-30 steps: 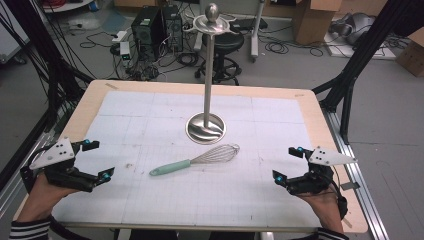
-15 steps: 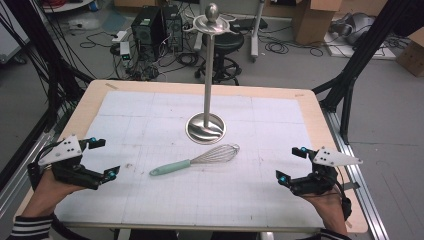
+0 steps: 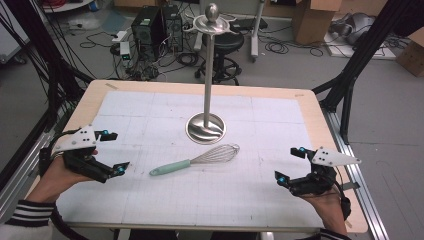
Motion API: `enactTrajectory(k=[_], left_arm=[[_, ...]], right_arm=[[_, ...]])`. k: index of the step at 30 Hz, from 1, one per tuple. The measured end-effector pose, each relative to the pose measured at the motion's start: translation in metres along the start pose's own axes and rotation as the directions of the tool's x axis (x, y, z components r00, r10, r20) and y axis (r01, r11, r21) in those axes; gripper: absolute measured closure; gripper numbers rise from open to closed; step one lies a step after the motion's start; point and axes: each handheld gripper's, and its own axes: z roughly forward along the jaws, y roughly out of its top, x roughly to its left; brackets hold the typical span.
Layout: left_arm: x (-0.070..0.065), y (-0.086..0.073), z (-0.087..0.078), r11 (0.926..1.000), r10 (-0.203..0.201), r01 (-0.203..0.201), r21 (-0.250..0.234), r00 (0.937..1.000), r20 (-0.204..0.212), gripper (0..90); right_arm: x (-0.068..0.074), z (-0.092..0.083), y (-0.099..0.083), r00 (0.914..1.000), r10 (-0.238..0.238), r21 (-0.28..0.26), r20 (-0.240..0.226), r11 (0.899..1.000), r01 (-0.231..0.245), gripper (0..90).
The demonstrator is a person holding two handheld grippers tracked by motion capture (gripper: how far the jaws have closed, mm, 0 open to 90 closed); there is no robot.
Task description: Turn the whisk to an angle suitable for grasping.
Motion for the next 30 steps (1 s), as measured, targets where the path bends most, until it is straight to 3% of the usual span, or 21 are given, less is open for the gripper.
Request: enactTrajectory(k=[4, 18, 30], left_arm=[[0.001, 0.01, 0.01, 0.9998, 0.01, -0.01, 0.019, 0.9993, 0.037, 1.7], [-0.003, 0.025, 0.049, 0.9927, 0.037, -0.047, 0.111, 0.9952, 0.091, 1.7], [-0.01, 0.035, 0.091, 0.973, 0.076, -0.105, 0.205, 0.9868, 0.143, 1.7]], right_arm=[[0.0, 0.001, 0.0, 1.0, -0.003, 0.006, -0.003, 1.0, 0.003, 0.5], [0.001, 0.004, 0.0, 0.9998, -0.006, 0.017, -0.019, 1.0, 0.007, 0.5], [0.002, 0.008, 0.0, 0.9996, -0.01, 0.021, -0.028, 1.0, 0.01, 0.5]])
